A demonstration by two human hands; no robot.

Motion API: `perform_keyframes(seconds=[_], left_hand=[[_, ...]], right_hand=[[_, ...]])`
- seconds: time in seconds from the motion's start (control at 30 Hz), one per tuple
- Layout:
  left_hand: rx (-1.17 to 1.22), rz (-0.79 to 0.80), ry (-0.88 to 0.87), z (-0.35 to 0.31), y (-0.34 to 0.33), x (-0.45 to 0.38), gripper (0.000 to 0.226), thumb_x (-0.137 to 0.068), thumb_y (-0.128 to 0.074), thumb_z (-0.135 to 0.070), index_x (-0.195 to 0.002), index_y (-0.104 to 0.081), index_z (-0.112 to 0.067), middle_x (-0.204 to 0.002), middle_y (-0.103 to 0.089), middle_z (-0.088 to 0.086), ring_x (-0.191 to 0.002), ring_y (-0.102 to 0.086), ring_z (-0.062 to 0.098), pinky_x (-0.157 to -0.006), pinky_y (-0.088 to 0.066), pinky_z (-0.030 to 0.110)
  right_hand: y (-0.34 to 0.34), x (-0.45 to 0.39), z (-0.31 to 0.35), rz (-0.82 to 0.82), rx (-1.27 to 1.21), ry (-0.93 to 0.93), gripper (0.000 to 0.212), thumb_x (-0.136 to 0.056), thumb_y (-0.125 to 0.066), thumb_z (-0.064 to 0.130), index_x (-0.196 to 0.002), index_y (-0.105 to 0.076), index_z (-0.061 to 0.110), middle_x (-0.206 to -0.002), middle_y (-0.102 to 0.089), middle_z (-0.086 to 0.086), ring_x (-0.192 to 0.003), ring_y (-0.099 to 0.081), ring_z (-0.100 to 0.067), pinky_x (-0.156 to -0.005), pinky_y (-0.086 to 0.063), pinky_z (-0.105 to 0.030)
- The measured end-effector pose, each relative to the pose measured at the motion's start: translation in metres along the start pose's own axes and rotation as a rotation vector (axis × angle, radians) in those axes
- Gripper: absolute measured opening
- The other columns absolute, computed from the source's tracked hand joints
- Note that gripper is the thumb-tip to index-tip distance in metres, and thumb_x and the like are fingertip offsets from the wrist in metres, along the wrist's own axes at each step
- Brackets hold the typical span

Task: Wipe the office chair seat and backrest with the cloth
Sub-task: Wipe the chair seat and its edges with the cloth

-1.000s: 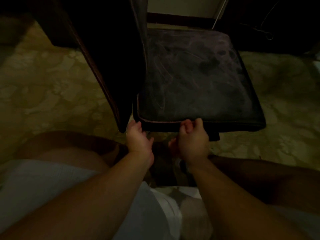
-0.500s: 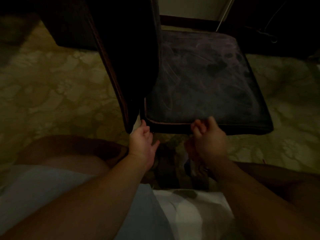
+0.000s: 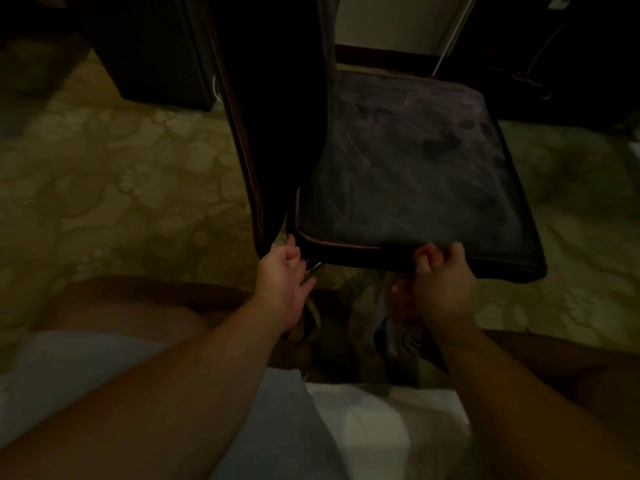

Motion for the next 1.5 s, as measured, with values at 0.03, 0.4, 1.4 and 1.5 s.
perform_keyframes(seconds=[0.03, 0.4, 1.4, 1.5], left_hand=[[-0.010, 0.002, 0.003, 0.001, 0.000, 0.001, 0.065, -0.102, -0.041, -0.022, -0.165, -0.029, -0.027, -0.169, -0.034, 0.005, -0.158, -0.026, 0.027, -0.128, -0.019, 0.056], [-0.084, 0.009, 0.041, 0.010, -0.003, 0.006, 0.063, -0.102, -0.043, -0.026, -0.164, -0.031, -0.024, -0.168, -0.035, 0.006, -0.156, -0.029, 0.026, -0.126, -0.022, 0.049], [-0.058, -0.035, 0.090, 0.010, -0.011, 0.007, 0.044, -0.106, -0.042, -0.025, -0.147, -0.057, -0.025, -0.130, -0.071, 0.003, -0.118, -0.065, 0.017, -0.086, -0.052, 0.037], [-0.031, -0.032, 0.098, 0.011, -0.007, 0.003, 0.040, -0.106, -0.043, -0.030, -0.134, -0.070, -0.021, -0.128, -0.075, 0.006, -0.124, -0.067, 0.025, -0.096, -0.054, 0.043]], right_hand=[[-0.007, 0.007, 0.006, 0.017, 0.014, 0.027, 0.016, -0.096, -0.063, 0.035, -0.097, -0.050, 0.026, -0.084, -0.068, 0.002, -0.089, -0.071, -0.035, -0.071, -0.045, -0.037], [-0.033, 0.021, 0.024, 0.097, -0.045, 0.052, 0.029, -0.092, -0.056, 0.055, -0.098, -0.051, 0.026, -0.086, -0.069, 0.000, -0.082, -0.070, -0.033, -0.072, -0.058, -0.044], [-0.076, 0.053, 0.089, 0.396, 0.205, 0.416, 0.023, -0.097, -0.058, 0.045, -0.103, -0.041, 0.029, -0.094, -0.065, -0.002, -0.083, -0.067, -0.028, -0.062, -0.045, -0.036], [-0.078, 0.057, 0.099, 0.408, 0.181, 0.496, 0.022, -0.096, -0.057, 0.043, -0.106, -0.043, 0.029, -0.097, -0.067, -0.004, -0.083, -0.068, -0.030, -0.062, -0.050, -0.038]])
Point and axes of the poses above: each hand's wrist, its own x-axis away from the middle knuckle, its own y-axis out of the back of the hand, z = x × y, the point moved 2 cm from there along -x, towards the middle knuckle
